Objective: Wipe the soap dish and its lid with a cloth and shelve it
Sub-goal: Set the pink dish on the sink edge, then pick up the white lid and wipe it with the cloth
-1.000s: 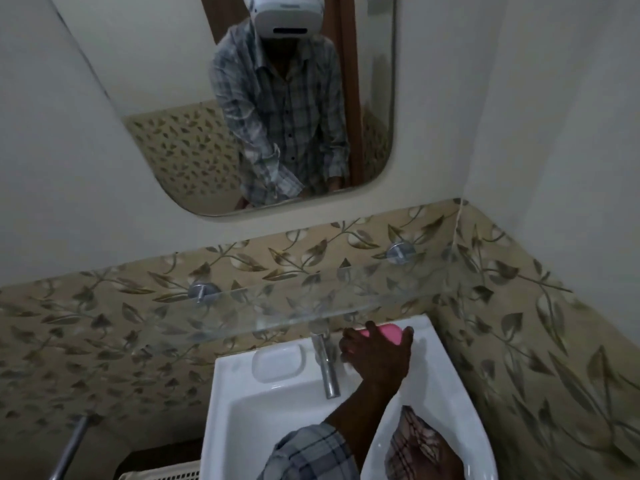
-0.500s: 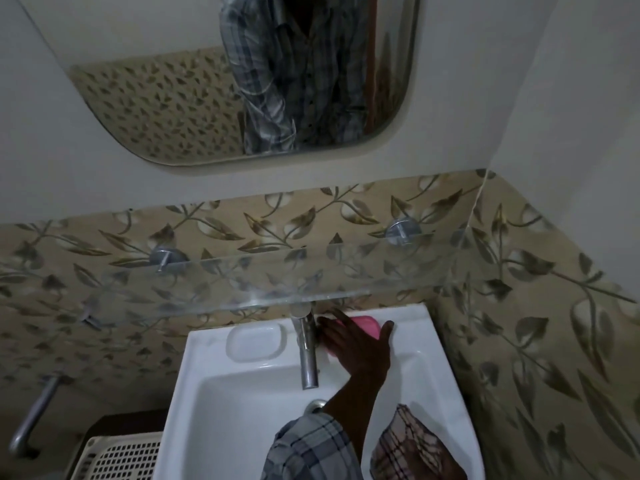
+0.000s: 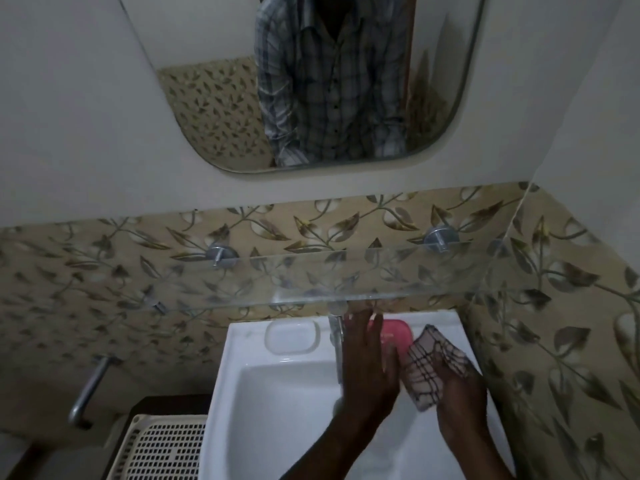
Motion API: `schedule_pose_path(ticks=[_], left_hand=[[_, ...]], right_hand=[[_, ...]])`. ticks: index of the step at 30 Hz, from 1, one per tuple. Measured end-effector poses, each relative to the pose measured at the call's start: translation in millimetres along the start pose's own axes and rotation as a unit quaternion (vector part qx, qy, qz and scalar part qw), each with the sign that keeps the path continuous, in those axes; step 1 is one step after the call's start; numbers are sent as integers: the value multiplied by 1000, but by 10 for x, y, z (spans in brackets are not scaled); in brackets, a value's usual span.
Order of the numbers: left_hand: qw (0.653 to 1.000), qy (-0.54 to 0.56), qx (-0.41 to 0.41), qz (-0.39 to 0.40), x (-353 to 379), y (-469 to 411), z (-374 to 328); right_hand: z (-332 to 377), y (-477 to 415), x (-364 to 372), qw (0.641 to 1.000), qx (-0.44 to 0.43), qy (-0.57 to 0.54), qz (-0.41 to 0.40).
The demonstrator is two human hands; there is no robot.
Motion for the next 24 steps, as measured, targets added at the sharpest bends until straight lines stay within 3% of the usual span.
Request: schedule_pose_path(ticks=[2,5,7,8,11,14,18,24], left_hand=[[994,-20,15,-108,-345,161,365],[959,-55,-151,-233,-723,187,1106],[944,-58,-273,-179,-901,70,1493],[949,-62,-289,-112,-955,-14,1644],[969,-66,-225,84,-955,-266,1964],[964,-77,-171,187,-913,-460,2096],[965,-89,-124,214,-844,-573,2179],[973,6,-150,173,-982,-278,2110]], right_hand=[[80,-106,96,1000,-23,-6,-2],[77,-214,127,999,-38,-11,-23],[-4,-247,97,999,-41,-9,-28],[-42,-261,70,999,-39,-5,-29],[-164,-232,-4,1000,-25,-9,-2],[-223,-167,-35,1000,-8,-9,4],[-225,-98,-73,1000,-13,-4,14],[-155,-71,-92,1000,-11,-17,4]])
Point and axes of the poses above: each hand's wrist, its own y-axis away from the middle knuckle, its own x-axis out of the palm, z = x × y, the point moved 1 cm from there along -y, towards the middle knuckle, and after that the axes turned 1 degree about z, right-handed, at the moved point
